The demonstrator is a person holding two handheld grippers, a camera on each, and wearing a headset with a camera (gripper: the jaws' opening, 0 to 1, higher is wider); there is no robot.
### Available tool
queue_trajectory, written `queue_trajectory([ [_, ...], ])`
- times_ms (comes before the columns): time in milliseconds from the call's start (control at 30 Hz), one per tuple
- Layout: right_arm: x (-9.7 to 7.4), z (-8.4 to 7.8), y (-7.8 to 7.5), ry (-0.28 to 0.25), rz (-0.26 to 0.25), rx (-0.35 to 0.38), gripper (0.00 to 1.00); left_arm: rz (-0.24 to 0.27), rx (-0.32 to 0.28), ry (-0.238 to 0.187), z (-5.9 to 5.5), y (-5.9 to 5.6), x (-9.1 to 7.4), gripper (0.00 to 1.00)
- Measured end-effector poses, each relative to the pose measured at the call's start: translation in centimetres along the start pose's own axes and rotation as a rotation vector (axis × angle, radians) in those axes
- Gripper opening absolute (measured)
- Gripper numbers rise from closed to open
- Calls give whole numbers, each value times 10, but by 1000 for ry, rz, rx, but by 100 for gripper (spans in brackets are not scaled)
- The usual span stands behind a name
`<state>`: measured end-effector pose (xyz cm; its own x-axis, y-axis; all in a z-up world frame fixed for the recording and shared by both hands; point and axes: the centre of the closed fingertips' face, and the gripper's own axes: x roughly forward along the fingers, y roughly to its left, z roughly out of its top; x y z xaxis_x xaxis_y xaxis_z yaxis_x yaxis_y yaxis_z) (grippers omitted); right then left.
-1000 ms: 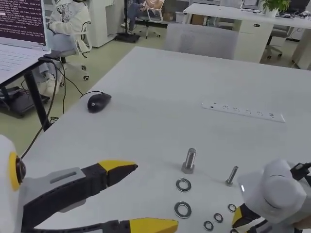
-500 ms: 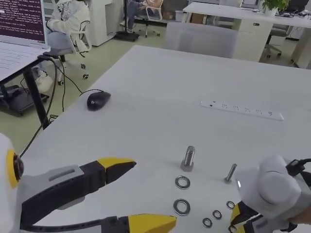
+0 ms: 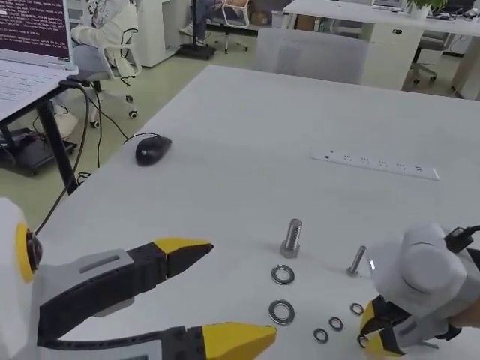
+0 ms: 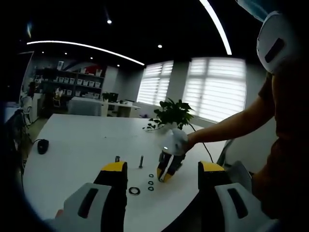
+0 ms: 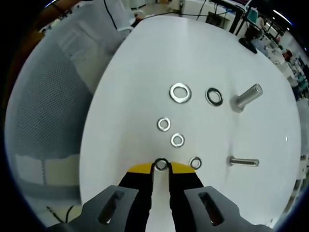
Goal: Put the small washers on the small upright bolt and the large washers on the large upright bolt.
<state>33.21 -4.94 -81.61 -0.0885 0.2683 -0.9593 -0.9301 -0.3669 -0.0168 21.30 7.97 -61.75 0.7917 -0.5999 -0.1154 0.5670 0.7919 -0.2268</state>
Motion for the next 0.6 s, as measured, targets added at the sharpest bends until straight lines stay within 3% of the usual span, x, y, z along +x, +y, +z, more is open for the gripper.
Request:
queue_trajectory([
  [300, -25, -2, -15, 4, -28, 2, 12, -9, 0, 4, -1, -4, 3, 58],
  [600, -53, -3, -49, 7, -98, 7, 12, -10, 0, 6, -2, -5, 4, 58],
])
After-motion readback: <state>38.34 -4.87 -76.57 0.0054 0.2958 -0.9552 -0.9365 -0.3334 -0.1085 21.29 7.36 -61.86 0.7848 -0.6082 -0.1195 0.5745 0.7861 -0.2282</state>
